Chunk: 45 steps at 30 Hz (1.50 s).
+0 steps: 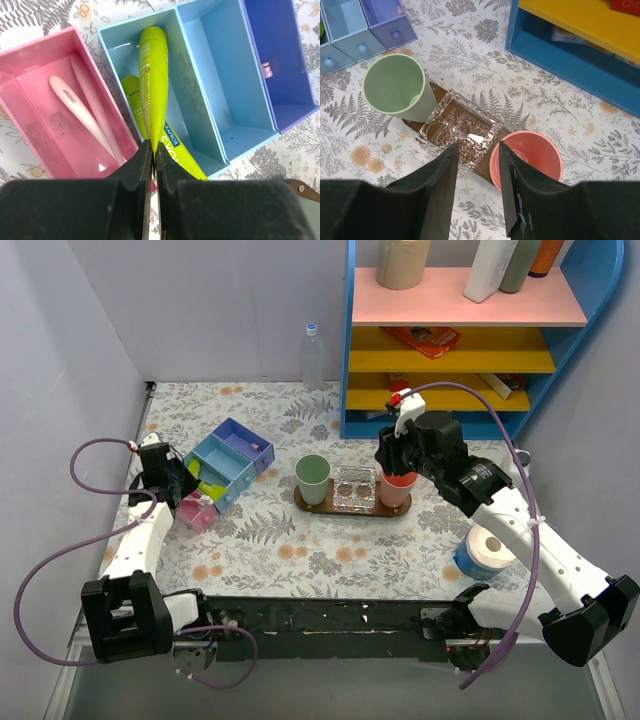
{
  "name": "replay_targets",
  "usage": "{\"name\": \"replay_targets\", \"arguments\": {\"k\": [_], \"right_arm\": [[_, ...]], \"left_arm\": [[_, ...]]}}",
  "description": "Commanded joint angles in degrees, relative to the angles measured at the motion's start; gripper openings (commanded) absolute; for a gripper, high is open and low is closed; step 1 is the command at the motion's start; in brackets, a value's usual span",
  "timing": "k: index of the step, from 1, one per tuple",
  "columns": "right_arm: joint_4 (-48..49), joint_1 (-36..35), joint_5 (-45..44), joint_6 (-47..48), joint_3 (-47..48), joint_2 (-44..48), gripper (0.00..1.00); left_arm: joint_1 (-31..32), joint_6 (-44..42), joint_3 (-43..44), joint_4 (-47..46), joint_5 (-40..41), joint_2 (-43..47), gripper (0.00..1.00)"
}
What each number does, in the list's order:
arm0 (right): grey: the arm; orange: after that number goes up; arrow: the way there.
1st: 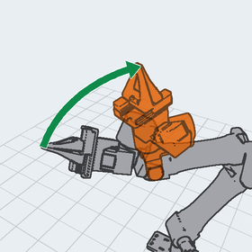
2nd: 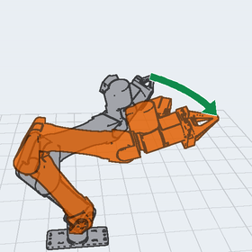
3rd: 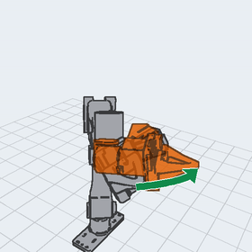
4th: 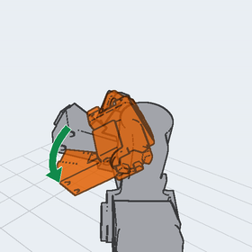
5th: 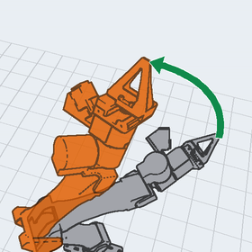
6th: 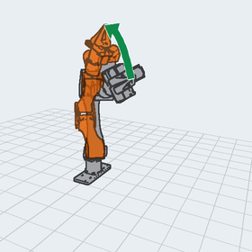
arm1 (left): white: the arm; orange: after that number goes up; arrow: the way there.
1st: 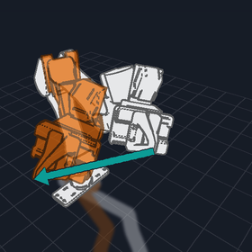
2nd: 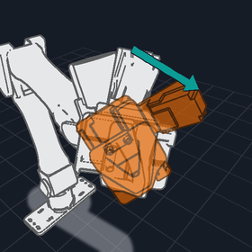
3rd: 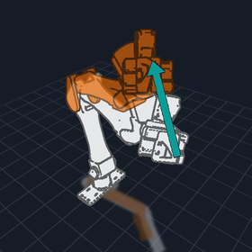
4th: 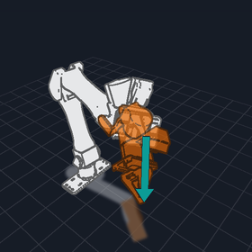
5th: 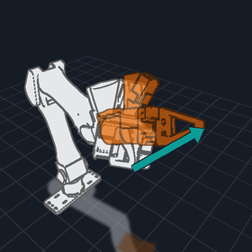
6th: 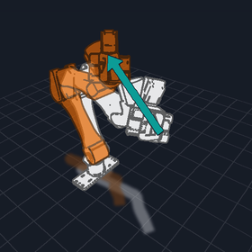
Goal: Prepare toiletry sets of a toothbrush and toothpaste on the tray
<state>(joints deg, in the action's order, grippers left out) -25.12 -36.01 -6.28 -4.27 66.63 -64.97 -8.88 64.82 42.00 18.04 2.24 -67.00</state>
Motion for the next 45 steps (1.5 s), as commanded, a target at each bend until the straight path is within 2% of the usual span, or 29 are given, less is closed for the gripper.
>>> {"name": "replay_targets", "arguments": {"k": [1, 8, 17, 19, 23, 24, 27, 31, 33, 38, 45], "right_arm": [[1.84, 0.24, -1.18, 0.75, 1.83, 0.55, 0.45], [-1.42, 0.24, -0.49, 1.37, 6.05, 0.46, 0.44], [-4.93, 0.15, 3.37, 1.98, 9.91, 1.25, 0.45], [-6.42, 0.15, 5.84, 2.42, 11.41, 0.46, 0.45], [-9.15, -0.20, 12.25, 3.92, 17.11, -1.73, 0.46], [-9.59, -0.46, 13.57, 4.01, 18.26, -2.70, 0.46], [-9.59, -2.66, 13.40, 4.01, 20.37, -3.49, 0.49], [-8.27, -5.64, 16.29, 5.92, 21.69, -4.63, 0.56], [-9.15, -7.05, 17.70, 6.64, 23.97, -6.57, 0.56], [-11.35, -9.25, 22.71, 9.80, 28.20, -10.61, 0.58], [-14.16, -9.34, 33.16, 12.53, 34.44, -15.62, 0.60]], "left_arm": [[-0.26, -4.17, 4.49, -0.64, -0.57, 4.51, 0.00], [-0.34, -7.60, 9.59, 3.48, -1.27, 6.53, 0.00], [0.09, -12.43, 21.54, 12.45, -10.49, 5.48, 0.00], [1.23, -13.65, 23.64, 12.89, -16.17, 5.48, 0.00], [7.37, -16.99, 30.22, 17.36, -19.21, 2.76, 0.00], [11.92, -18.05, 31.64, 18.51, -18.51, 2.15, 0.00], [18.09, -21.22, 35.34, 21.77, -20.78, 0.56, 0.00], [22.32, -23.24, 36.14, 23.26, -29.20, 0.29, 0.00], [24.78, -24.21, 35.70, 23.53, -32.90, 0.47, 0.00], [31.81, -26.58, 35.61, 26.08, -34.05, 0.21, 0.00], [36.57, -27.81, 36.58, 27.48, -38.97, 0.38, 0.00]]}}
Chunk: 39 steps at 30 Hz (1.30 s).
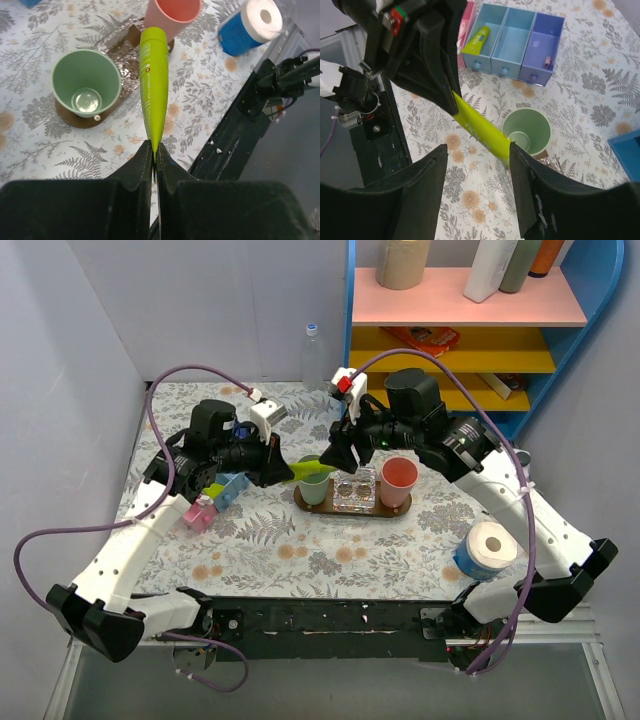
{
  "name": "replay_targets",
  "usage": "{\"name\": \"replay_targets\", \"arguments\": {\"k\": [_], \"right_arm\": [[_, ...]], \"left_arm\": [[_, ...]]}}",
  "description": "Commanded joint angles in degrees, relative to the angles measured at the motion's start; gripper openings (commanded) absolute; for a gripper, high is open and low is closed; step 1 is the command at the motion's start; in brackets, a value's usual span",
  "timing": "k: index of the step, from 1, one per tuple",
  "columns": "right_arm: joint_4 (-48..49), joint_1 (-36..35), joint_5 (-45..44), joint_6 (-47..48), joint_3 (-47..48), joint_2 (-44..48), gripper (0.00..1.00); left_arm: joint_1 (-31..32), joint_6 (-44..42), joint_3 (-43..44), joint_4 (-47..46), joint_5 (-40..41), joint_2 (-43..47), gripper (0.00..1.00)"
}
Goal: Prepare toiletry sets of a toothbrush and toothpaste on the tray
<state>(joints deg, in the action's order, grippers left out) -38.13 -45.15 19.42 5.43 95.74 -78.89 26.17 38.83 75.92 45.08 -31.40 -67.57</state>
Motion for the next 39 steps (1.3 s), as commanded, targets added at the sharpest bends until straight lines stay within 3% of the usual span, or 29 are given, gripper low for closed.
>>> {"name": "replay_targets", "arguments": {"k": [1, 8, 21, 30, 33, 37, 39], "right_arm": [[-2.46, -0.21, 8.43, 3.18, 5.94, -2.31, 0.59], [-6.07, -0.21, 17.22, 3.62, 7.09, -6.00, 0.57], [-4.41, -0.56, 22.06, 2.74, -0.03, -5.39, 0.51], [-2.04, -0.56, 25.58, 2.04, -1.52, -5.66, 0.35], [-1.77, -0.64, 26.19, 2.04, -2.05, -5.66, 0.24], [-0.81, -0.56, 26.98, 2.04, -3.45, -5.13, 0.01], [0.85, -0.64, 27.25, 1.60, -4.33, -4.69, 0.01]], "left_arm": [[1.86, -2.00, 2.57, 0.36, -7.43, 1.12, 0.00], [2.92, -2.97, 0.99, -0.43, -15.44, 3.58, 0.00], [3.36, -3.32, -0.07, -0.96, -18.61, 5.17, 0.00], [3.88, -3.50, -0.60, -0.96, -18.53, 4.73, 0.00], [3.80, -3.50, -0.42, -1.13, -18.00, 4.82, 0.00], [3.88, -2.97, -1.12, -2.10, -16.86, 5.08, 0.00], [3.88, -2.36, -2.09, -3.41, -15.63, 5.52, 0.01]]}}
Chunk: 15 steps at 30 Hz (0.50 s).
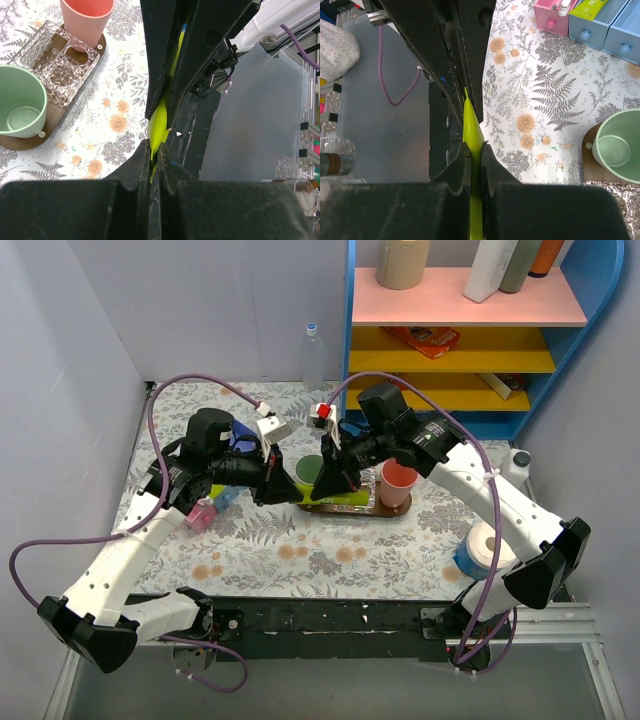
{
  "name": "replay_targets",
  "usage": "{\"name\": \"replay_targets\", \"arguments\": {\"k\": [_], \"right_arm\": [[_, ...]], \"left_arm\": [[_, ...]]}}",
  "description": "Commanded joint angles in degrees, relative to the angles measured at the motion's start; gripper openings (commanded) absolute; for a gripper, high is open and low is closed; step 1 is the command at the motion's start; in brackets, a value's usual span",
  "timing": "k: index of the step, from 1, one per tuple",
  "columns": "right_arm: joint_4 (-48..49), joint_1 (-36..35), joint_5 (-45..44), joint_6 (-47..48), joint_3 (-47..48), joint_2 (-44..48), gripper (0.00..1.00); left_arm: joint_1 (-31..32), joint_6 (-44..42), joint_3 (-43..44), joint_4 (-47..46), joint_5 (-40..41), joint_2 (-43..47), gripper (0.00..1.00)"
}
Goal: Prepare toiletry sets of a toothbrush and toothpaste on the tray
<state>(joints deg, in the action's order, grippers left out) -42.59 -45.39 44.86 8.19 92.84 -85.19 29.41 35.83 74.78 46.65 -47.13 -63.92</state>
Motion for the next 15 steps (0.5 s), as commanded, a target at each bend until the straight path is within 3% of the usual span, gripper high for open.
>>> {"name": "replay_targets", "arguments": {"k": [1, 3, 4, 6, 7, 11, 15], "right_arm": [[6.28, -0.32, 1.90, -1.24, -2.65, 2.21, 0.01], [9.17, -0.32, 0.67, -2.29, -4.15, 2.83, 0.01], [10.06, -0.32, -0.12, -2.56, -5.46, 3.62, 0.01], [11.64, -0.32, -2.84, -3.61, -6.87, 4.41, 0.01], [13.22, -0.14, -3.63, -3.96, -7.40, 5.29, 0.01], [18.58, 0.91, -8.37, -6.68, -12.14, 8.19, 0.01], [27.45, 2.23, -12.33, -11.25, -18.64, 13.02, 0.01]], "left_arm": [[0.65, 1.08, -1.30, -5.52, 0.72, 1.96, 0.04], [0.56, 1.95, -2.36, -7.01, 2.21, 2.22, 0.17], [0.65, 2.22, -2.71, -7.54, 2.83, 2.31, 0.34], [0.56, 2.75, -3.50, -9.72, 4.76, 2.75, 0.49], [0.65, 3.53, -4.55, -10.61, 6.86, 3.44, 0.67], [0.56, 5.64, -7.45, -15.71, 10.39, 5.64, 0.88], [0.39, 10.82, -11.67, -24.91, 13.82, 8.89, 0.97]]}}
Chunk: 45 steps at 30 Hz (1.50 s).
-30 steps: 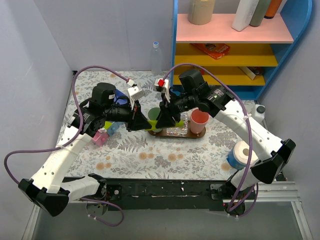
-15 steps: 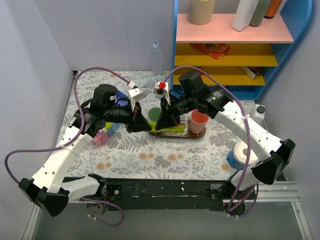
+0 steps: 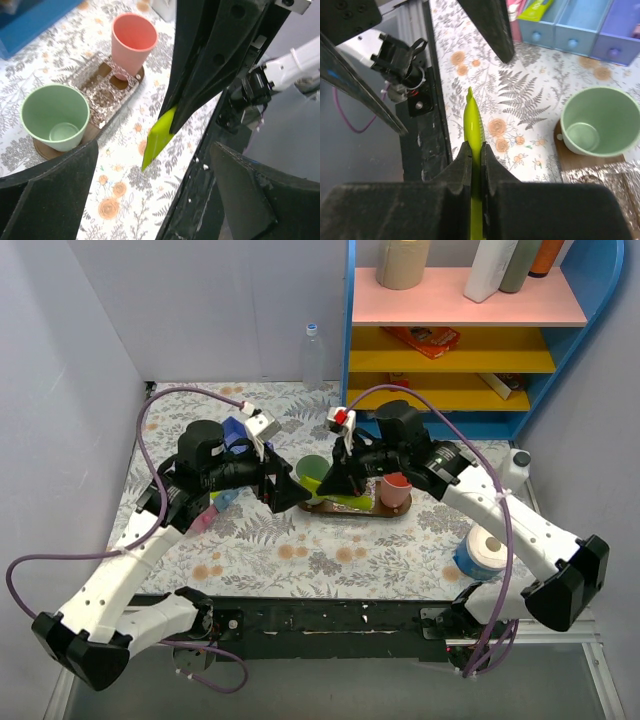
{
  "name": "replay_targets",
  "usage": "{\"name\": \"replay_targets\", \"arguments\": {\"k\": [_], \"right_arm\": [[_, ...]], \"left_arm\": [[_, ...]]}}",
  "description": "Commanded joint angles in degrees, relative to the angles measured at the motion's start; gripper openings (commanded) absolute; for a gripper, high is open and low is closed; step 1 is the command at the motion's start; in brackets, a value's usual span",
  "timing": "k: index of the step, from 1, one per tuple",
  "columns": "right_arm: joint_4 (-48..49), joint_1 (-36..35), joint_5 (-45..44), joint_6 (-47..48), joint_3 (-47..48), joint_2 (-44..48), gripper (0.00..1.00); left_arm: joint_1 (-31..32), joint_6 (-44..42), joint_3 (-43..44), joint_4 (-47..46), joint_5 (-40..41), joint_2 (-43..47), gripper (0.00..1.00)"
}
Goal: Prepare toiletry sets of a toothbrush and toothpaste on the tray
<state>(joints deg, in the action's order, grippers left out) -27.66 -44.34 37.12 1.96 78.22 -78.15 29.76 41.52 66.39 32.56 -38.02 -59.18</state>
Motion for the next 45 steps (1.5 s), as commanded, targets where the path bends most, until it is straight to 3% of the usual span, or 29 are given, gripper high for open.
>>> {"name": "replay_targets", "arguments": {"k": [1, 8, 15, 21, 26, 31, 36, 45], "right_arm": [[14.46, 1.18, -5.39, -6.77, -5.17, 7.99, 0.01], [34.39, 1.27, -8.21, -15.13, -14.66, 14.33, 0.01], [43.65, 1.27, -10.14, -18.30, -20.03, 17.15, 0.01], [46.12, 1.27, -11.19, -19.27, -21.00, 18.56, 0.01], [47.26, 1.18, -10.84, -19.62, -21.79, 18.65, 0.01], [47.44, 1.27, -9.79, -19.97, -21.70, 18.21, 0.01], [47.70, 1.27, -9.35, -20.15, -21.61, 18.03, 0.01], [47.61, 1.27, -9.09, -20.33, -21.79, 17.77, 0.01]], "left_arm": [[0.04, 6.37, -4.59, -12.93, 5.06, 5.03, 0.98], [0.04, 22.87, -16.71, -35.41, 11.20, 11.89, 0.98], [0.12, 40.90, -25.94, -60.49, 7.07, 10.75, 0.94], [0.21, 41.19, -25.96, -60.33, 9.63, 9.79, 0.84], [0.21, 42.94, -26.40, -62.26, 8.84, 8.47, 0.66], [0.30, 43.91, -26.05, -64.98, 8.14, 7.06, 0.56], [0.39, 44.53, -25.52, -66.48, 6.74, 5.30, 0.38], [0.39, 44.62, -25.26, -67.62, 4.27, 4.51, 0.21]]}}
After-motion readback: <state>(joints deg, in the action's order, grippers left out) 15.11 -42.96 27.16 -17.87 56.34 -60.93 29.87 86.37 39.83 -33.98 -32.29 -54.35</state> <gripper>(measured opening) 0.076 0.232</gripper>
